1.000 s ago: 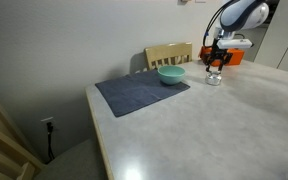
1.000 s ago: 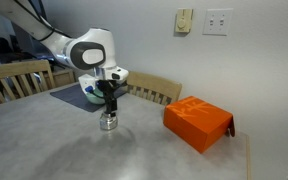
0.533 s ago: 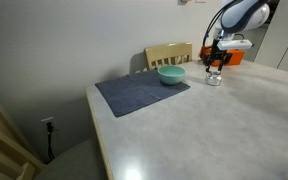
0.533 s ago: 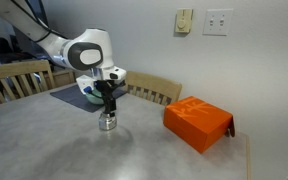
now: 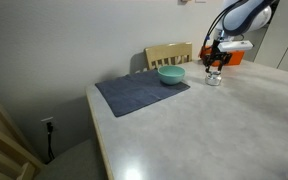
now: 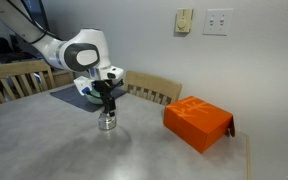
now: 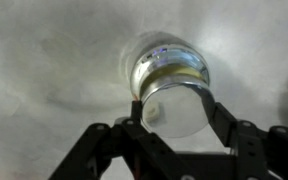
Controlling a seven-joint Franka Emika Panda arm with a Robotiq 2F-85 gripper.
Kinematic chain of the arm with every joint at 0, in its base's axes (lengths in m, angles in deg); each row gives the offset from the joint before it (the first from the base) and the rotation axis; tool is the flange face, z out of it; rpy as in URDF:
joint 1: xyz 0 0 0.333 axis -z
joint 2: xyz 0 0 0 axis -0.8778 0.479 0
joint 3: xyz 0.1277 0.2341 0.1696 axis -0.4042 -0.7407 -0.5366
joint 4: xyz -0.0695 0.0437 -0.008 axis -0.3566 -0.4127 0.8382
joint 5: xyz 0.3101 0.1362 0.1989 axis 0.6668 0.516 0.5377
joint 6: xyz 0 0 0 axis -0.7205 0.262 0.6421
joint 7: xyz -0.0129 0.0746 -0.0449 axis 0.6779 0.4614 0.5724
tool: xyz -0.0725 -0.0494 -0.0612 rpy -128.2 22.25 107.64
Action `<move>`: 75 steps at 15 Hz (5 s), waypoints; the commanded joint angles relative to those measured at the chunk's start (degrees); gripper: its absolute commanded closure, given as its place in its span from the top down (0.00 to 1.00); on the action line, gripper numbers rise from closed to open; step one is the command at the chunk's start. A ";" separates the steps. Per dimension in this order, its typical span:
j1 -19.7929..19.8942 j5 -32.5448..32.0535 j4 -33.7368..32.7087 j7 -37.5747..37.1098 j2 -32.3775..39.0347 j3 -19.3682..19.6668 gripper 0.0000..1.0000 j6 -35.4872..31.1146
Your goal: Put the lid on the silver object, remove it, then put it back again.
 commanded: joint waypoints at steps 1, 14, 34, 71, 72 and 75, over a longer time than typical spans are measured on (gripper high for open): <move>-0.96 -0.71 3.51 -0.92 -0.85 0.52 0.44 -3.14; -6.35 -5.62 8.10 -5.82 -3.52 5.00 0.44 -10.21; -10.76 -6.75 18.71 -8.99 -8.16 9.49 0.44 -20.13; -5.20 -2.18 16.95 -3.53 -7.50 4.70 0.44 -17.30; -5.06 -2.14 16.86 -3.38 -7.54 4.62 0.44 -17.21; -4.18 -1.59 15.99 -2.53 -7.03 3.84 0.44 -16.51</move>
